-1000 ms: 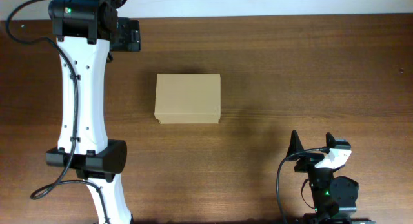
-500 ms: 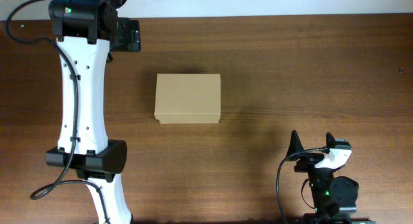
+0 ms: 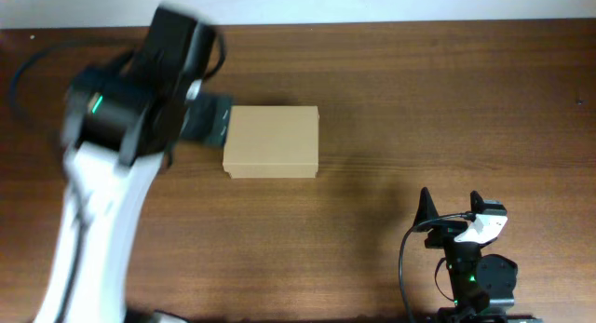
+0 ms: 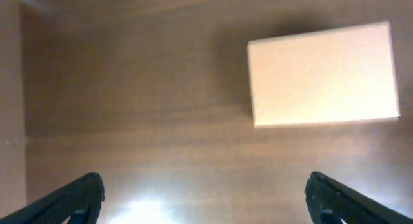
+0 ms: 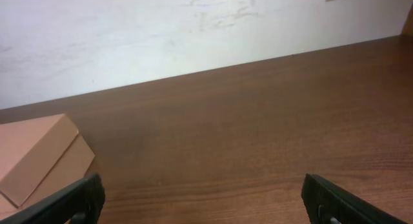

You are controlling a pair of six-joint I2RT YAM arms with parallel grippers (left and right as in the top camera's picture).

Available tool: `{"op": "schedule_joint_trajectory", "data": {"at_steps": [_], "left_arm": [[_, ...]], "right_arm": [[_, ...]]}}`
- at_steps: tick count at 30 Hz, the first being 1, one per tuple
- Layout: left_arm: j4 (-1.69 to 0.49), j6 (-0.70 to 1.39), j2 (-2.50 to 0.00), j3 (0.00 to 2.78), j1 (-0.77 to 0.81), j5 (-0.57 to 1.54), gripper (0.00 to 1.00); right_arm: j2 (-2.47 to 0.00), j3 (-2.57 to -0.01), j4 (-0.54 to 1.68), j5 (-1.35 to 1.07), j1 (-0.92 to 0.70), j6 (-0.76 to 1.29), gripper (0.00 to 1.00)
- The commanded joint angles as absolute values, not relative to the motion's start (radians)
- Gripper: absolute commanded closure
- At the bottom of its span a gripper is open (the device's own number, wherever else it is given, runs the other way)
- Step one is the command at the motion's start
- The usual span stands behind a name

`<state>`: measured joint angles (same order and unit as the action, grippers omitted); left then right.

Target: Pack container

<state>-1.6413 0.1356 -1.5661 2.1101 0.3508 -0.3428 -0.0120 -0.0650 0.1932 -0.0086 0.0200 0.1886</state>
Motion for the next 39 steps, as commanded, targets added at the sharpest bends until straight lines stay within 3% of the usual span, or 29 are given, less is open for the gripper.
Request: {"op": "schedule_joint_trajectory", "data": {"at_steps": [1,11,20,28,39], "left_arm": [[-1.495,0.138,-1.384,1.876,0.327,-0.416,0.00],[-0.469,0.138,-0.858,1.219,0.235,-0.471,0.00],[0.138,0.138,-0.487,0.678,0.178,-0.473,0.01],[0.457,0.138,-0.278,0.282,0.087,-0.472,0.00],[0.458,0.138,-0.180,0.106,0.042,-0.472,0.01]], "right_arm": [[-0.002,-0.054,0.189,-0.015,0.028,0.199,0.01],[-0.002,-0.054,0.189,-0.015,0.028,0.199,0.01],[-0.002,-0.054,0.189,-0.015,0.028,0.199,0.01],[-0.002,-0.054,0.189,-0.015,0.028,0.199,0.01],[-0.002,-0.054,0.189,-0.015,0.028,0.199,0.01]]}}
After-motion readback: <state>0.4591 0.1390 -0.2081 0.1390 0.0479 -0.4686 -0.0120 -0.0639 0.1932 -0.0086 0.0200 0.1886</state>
